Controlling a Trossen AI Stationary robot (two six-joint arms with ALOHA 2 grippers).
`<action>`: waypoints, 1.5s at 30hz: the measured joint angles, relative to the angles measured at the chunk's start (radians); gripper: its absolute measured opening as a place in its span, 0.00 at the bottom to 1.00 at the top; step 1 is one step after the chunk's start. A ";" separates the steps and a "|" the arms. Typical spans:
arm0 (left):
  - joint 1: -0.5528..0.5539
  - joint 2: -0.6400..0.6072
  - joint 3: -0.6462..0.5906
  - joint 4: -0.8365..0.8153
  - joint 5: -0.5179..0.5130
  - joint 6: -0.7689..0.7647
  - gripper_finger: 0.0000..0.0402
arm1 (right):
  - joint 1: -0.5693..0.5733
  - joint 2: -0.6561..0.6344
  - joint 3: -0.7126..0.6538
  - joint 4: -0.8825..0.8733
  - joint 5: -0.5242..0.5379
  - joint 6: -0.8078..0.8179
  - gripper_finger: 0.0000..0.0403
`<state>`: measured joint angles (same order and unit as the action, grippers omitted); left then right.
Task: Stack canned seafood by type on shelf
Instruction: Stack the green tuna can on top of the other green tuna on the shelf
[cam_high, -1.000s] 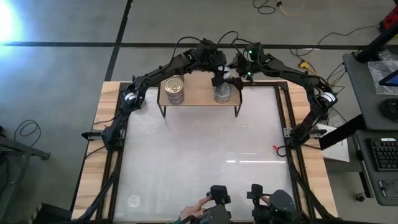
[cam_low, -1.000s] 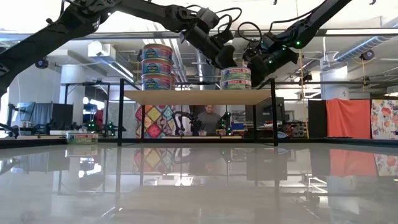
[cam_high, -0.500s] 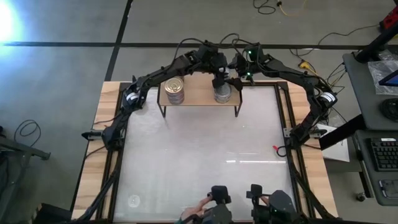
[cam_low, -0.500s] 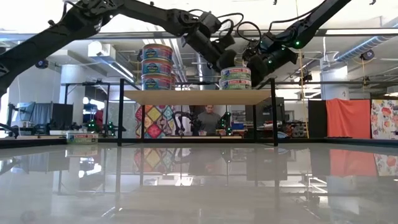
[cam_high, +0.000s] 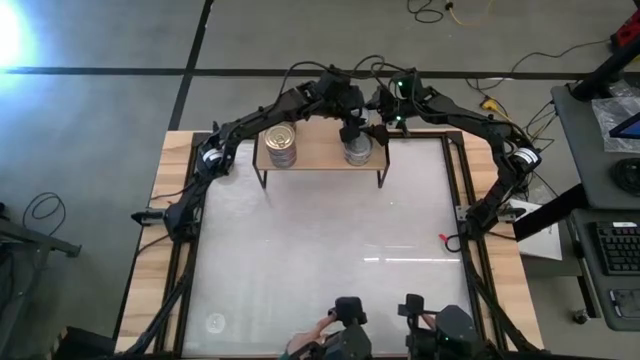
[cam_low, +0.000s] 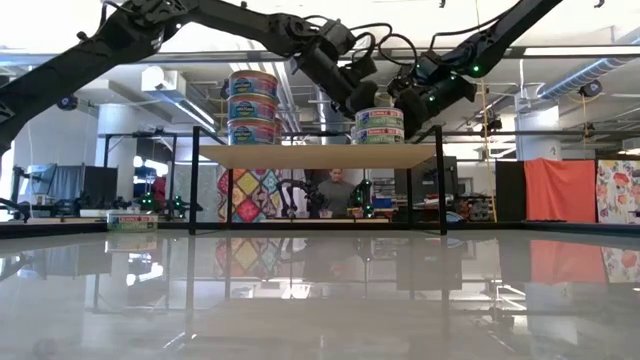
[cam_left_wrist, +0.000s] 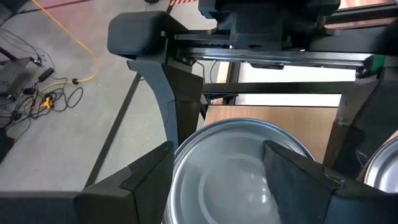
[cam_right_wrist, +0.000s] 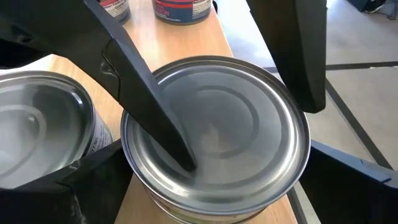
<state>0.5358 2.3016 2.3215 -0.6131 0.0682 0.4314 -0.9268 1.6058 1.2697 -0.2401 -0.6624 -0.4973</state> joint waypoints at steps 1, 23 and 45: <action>0.000 0.000 0.000 -0.001 -0.005 0.001 0.57 | 0.000 0.000 0.001 -0.001 0.000 0.000 0.99; 0.005 0.000 -0.012 -0.005 -0.017 0.003 0.57 | -0.003 -0.010 0.066 -0.185 0.043 -0.054 0.99; 0.003 0.002 -0.014 0.042 -0.017 -0.003 0.57 | -0.003 -0.015 0.221 -0.446 0.134 -0.134 0.99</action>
<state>0.5392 2.3035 2.3074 -0.5713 0.0513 0.4286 -0.9298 1.5913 1.4908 -0.6861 -0.5281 -0.6316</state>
